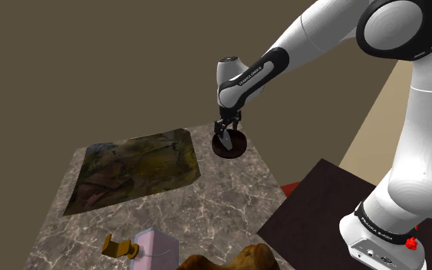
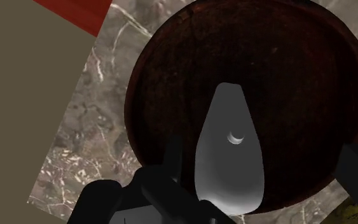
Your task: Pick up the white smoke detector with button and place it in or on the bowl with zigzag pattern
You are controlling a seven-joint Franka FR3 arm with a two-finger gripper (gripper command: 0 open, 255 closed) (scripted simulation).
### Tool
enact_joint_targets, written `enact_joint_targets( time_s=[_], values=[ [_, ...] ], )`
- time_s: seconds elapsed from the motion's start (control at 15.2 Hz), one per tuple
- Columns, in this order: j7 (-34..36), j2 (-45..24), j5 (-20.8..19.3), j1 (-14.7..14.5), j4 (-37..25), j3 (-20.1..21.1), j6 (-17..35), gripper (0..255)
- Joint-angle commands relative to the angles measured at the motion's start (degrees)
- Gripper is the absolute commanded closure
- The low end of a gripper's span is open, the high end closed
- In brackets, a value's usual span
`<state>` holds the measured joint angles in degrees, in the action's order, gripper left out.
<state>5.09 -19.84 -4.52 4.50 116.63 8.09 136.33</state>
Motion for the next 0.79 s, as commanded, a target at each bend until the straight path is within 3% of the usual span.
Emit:
enact_joint_targets(
  time_s=[0.0, 0.2, 0.73],
  values=[
    [-0.2, 1.28, 0.3, 0.1, -0.32, 0.14, -1.59, 0],
    [-0.72, 4.58, 1.08, 0.31, -1.62, 0.46, -6.14, 0],
    [-0.72, 4.58, 1.08, 0.3, -1.62, 0.46, -6.14, 0]
  ],
)
